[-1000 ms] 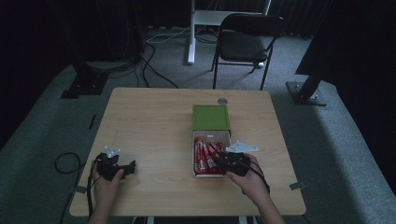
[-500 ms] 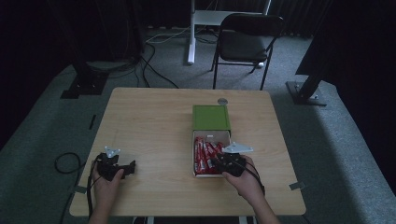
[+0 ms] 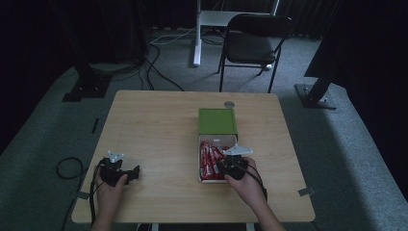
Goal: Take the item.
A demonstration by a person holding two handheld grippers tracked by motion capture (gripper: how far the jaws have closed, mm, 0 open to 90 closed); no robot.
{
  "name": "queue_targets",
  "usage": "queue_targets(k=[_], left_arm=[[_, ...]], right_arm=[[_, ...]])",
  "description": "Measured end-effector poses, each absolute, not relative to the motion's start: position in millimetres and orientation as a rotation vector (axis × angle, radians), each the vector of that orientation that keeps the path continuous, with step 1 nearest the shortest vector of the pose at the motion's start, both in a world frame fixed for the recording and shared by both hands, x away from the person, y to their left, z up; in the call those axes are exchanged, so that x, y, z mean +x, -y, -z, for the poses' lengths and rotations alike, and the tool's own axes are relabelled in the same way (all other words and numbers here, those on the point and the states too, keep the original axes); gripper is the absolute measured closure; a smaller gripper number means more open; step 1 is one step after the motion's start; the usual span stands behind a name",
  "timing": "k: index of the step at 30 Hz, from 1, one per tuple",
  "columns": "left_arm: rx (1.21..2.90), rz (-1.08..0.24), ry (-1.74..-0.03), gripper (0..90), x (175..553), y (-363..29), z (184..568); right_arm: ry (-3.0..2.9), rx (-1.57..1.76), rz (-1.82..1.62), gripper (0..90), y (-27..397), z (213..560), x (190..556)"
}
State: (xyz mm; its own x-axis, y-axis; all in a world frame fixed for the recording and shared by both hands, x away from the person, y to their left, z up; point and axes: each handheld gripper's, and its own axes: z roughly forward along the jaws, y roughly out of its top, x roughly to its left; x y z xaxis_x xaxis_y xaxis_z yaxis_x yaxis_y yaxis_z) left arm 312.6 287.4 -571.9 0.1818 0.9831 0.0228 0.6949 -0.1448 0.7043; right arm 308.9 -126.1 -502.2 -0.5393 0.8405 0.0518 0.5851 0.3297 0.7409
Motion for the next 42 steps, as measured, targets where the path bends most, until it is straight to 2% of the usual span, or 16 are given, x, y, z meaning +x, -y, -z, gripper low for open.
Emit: queue_targets(k=[3,7,21,42], left_arm=[[1.907,-0.673,-1.572,1.9,312.6,-287.4,571.9],[1.907,-0.673,-1.572,1.9,312.6,-287.4,571.9],[1.907,-0.673,-1.572,1.9,312.7,-287.4,571.9],[1.907,-0.673,-1.572,1.8,312.6,-287.4,571.9]], right_arm=[[-2.246,1.287,-1.045,81.2,127.2,502.3,309.8],[-2.237,1.302,-1.048,83.0,128.6,500.4,309.3],[-2.193,1.32,-1.129,83.5,141.1,485.5,305.1],[-2.109,1.249,-1.319,83.7,156.6,439.4,291.7]])
